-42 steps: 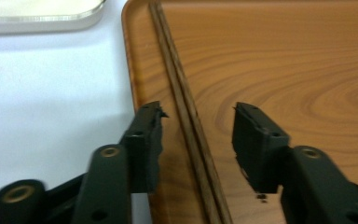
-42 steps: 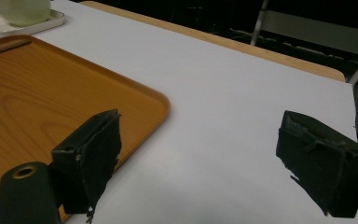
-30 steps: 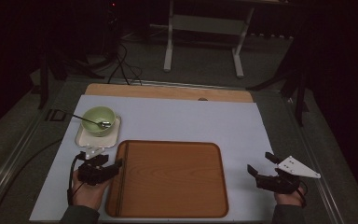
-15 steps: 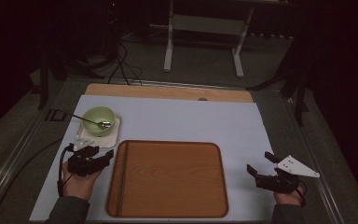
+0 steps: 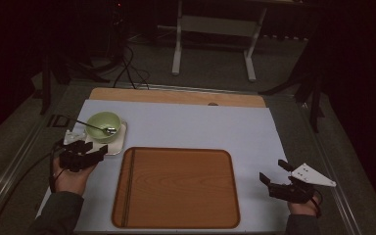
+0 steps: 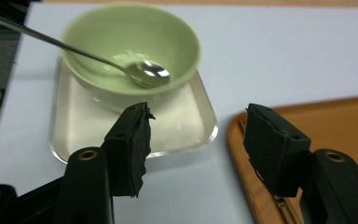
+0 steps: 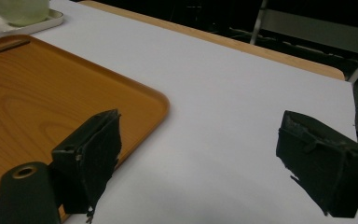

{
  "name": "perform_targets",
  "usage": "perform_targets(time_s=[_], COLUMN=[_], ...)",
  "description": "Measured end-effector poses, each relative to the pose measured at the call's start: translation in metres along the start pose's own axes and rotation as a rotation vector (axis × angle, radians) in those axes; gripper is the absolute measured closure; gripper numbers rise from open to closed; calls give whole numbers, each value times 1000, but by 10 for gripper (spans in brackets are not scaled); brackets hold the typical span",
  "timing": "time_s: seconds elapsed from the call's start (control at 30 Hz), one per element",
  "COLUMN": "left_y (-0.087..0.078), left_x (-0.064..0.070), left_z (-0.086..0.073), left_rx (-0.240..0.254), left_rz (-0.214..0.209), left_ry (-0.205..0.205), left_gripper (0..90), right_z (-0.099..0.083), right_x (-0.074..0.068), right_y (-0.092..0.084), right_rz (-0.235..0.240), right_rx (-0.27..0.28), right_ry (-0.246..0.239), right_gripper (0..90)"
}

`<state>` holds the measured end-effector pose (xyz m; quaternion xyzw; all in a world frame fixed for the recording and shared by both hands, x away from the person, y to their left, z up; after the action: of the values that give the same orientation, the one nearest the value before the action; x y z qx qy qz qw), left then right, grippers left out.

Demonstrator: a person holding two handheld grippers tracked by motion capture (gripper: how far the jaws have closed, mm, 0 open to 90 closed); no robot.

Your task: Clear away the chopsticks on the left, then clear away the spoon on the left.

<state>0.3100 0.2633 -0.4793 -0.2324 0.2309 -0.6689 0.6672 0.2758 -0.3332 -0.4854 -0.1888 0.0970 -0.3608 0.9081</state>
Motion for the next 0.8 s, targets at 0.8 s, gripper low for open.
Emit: perform_targets(time_s=[0.8], left_y=[28], left_x=[-50], left_z=[32], left_rx=[59], left_rz=[95], left_ry=[-75], left_gripper=[382], right_z=[0], right_x=[0], right_y=[-1], right_rz=[-1], right_rx=[6], right_ry=[2], right_gripper=[136])
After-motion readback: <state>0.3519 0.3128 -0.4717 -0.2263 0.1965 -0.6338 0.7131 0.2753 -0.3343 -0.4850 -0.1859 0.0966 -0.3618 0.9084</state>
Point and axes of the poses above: each handheld gripper's, and its own axes: y roughly forward along the jaws, z roughly out of its top, x roughly to its right, the point moved 3 cm from there along y, roughly forward along the jaws, and after that the axes turned 13 degrees about z, right-handed, at the moved point
